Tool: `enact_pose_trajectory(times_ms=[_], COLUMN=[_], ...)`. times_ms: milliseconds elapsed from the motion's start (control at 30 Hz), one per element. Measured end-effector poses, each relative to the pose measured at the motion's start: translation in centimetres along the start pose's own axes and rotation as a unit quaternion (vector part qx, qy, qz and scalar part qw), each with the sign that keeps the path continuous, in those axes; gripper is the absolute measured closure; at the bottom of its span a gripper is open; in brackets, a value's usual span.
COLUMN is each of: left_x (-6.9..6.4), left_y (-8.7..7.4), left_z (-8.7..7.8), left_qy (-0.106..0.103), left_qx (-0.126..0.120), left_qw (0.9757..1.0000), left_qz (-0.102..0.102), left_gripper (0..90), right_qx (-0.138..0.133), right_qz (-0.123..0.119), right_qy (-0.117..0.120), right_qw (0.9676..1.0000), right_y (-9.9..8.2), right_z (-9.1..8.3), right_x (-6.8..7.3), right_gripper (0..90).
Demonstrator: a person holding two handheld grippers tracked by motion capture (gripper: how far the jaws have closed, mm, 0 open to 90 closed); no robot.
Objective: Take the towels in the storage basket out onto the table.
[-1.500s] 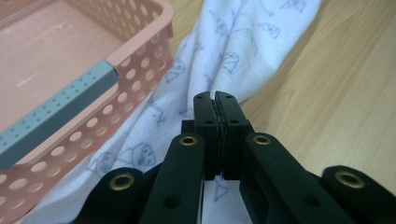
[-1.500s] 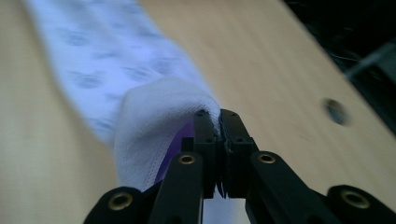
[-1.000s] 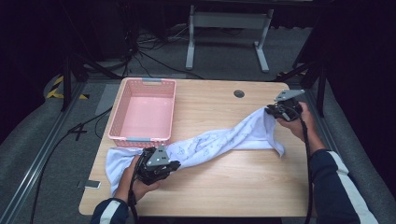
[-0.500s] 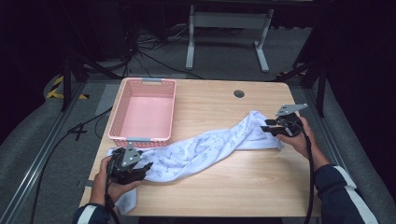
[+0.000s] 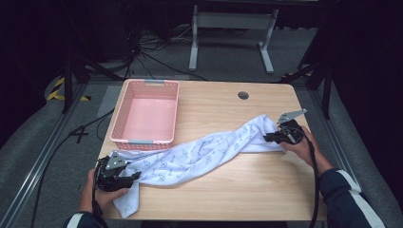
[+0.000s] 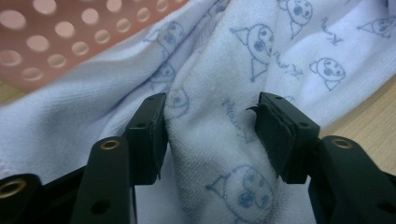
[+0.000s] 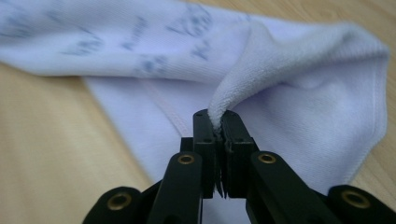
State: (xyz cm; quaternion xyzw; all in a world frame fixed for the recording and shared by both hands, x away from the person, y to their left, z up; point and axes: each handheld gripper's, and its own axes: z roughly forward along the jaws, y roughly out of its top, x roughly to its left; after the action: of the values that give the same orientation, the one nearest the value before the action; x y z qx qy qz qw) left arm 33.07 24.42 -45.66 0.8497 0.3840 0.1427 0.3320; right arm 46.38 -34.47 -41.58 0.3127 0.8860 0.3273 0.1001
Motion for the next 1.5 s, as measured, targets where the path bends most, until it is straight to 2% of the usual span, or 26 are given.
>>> enact_pose_trajectory(times_ms=[100, 167, 200, 267, 333, 367, 467, 500, 600, 633, 767, 800, 867, 900, 933, 967, 1067, 1100, 1133, 1167, 1200, 1267, 1300, 1333, 1400, 1500], left_x=[0.2, 0.2, 0.4, 0.8, 0.9, 0.7, 0.0, -0.6, -2.1, -2.6, -5.1, -5.6, -6.0, -6.0, -5.8, -5.5, -4.5, -4.5, -4.3, -4.3, -3.9, -3.0, -2.6, -2.0, -1.2, 0.0], left_y=[-0.2, -0.1, 0.0, 0.3, 0.7, 1.6, 3.1, 3.6, 4.3, 4.4, 4.1, 4.0, 3.8, 3.8, 3.7, 3.7, 3.4, 3.4, 3.1, 2.9, 2.7, 2.1, 1.8, 1.7, 1.1, 0.6], left_z=[0.0, -0.2, -0.5, -1.3, -1.8, -2.9, -4.8, -5.6, -7.3, -7.5, -7.2, -6.9, -6.6, -6.2, -5.9, -5.7, -4.4, -4.4, -3.2, -2.7, -2.2, -1.2, -0.8, -0.4, 0.2, 0.8], left_qy=[-0.021, -0.012, -0.019, -0.029, -0.039, -0.057, -0.071, -0.080, -0.108, -0.119, -0.168, -0.161, -0.163, -0.157, -0.138, -0.131, -0.108, -0.108, -0.071, -0.044, -0.018, -0.004, 0.007, 0.028, 0.030, 0.039], left_qx=[-0.004, -0.011, -0.014, -0.048, -0.060, -0.082, -0.108, -0.126, -0.139, -0.136, -0.107, -0.094, -0.086, -0.087, -0.081, -0.075, -0.057, -0.057, -0.021, -0.007, 0.004, -0.001, -0.002, 0.013, 0.018, 0.012], left_qw=[0.9998, 0.9999, 0.9997, 0.9984, 0.9974, 0.9949, 0.9913, 0.9884, 0.9820, 0.9801, 0.9745, 0.9772, 0.9777, 0.9798, 0.9842, 0.9863, 0.9919, 0.9919, 0.9963, 0.9981, 0.9991, 0.9998, 0.9999, 0.9995, 0.9992, 0.9984], left_qz=[-0.007, -0.003, -0.006, -0.009, -0.010, -0.010, 0.020, 0.030, 0.069, 0.083, 0.104, 0.101, 0.100, 0.089, 0.076, 0.067, 0.035, 0.035, 0.043, 0.042, 0.038, 0.017, -0.007, -0.004, -0.022, -0.040], left_gripper=[63.5, 77.9, 81.4, 83.3, 83.6, 83.6, 83.6, 83.5, 83.5, 83.4, 81.5, 78.0, 68.6, 66.2, 59.3, 52.7, 47.9, 46.6, 44.6, 43.9, 42.2, 40.6, 40.5, 40.6, 40.3, 39.7], right_qx=[-0.052, -0.092, -0.113, -0.138, -0.152, -0.159, -0.187, -0.195, -0.215, -0.217, -0.194, -0.185, -0.161, -0.151, -0.143, -0.130, -0.101, -0.087, -0.074, -0.058, -0.051, -0.051, -0.048, -0.051, -0.062, -0.058], right_qz=[-0.001, 0.004, 0.011, 0.026, 0.031, 0.037, 0.045, 0.048, 0.058, 0.063, 0.090, 0.096, 0.102, 0.105, 0.109, 0.112, 0.122, 0.124, 0.133, 0.137, 0.138, 0.143, 0.140, 0.133, 0.105, 0.071], right_qy=[0.006, -0.004, -0.016, -0.026, -0.026, -0.029, -0.051, -0.056, -0.067, -0.067, -0.062, -0.060, -0.067, -0.070, -0.068, -0.067, -0.064, -0.069, -0.084, -0.091, -0.097, -0.109, -0.116, -0.121, -0.112, -0.092], right_qw=[0.9986, 0.9957, 0.9934, 0.9897, 0.9875, 0.9861, 0.9799, 0.9781, 0.9726, 0.9717, 0.9749, 0.9763, 0.9794, 0.9804, 0.9813, 0.9828, 0.9854, 0.9860, 0.9849, 0.9846, 0.9843, 0.9824, 0.9822, 0.9823, 0.9862, 0.9916], right_y=[-0.6, -1.6, -2.1, -2.9, -3.1, -3.2, -3.0, -3.0, -3.7, -4.2, -6.6, -7.4, -8.6, -9.2, -9.8, -10.5, -11.9, -12.2, -12.6, -12.8, -12.9, -12.7, -12.4, -11.9, -10.7, -8.5], right_z=[-4.7, -8.3, -10.1, -12.4, -13.2, -13.8, -15.3, -15.7, -17.2, -17.6, -18.5, -18.7, -18.9, -19.0, -19.0, -19.1, -19.2, -19.2, -19.1, -19.1, -19.0, -18.8, -18.6, -18.3, -17.1, -13.5], right_x=[0.9, 0.9, 0.6, 0.0, -0.4, -0.7, -1.0, -1.0, -1.1, -1.2, -1.2, -1.0, -0.7, -0.6, -0.5, -0.3, 0.0, 0.0, -0.1, -0.2, -0.2, -0.3, -0.3, -0.2, 0.2, 0.5], right_gripper=[86.4, 86.7, 86.7, 86.8, 86.8, 86.9, 86.9, 86.9, 86.9, 86.8, 86.6, 86.5, 86.4, 86.3, 86.1, 85.9, 82.5, 79.7, 76.5, 73.3, 70.9, 60.5, 58.8, 58.1, 58.8, 59.0])
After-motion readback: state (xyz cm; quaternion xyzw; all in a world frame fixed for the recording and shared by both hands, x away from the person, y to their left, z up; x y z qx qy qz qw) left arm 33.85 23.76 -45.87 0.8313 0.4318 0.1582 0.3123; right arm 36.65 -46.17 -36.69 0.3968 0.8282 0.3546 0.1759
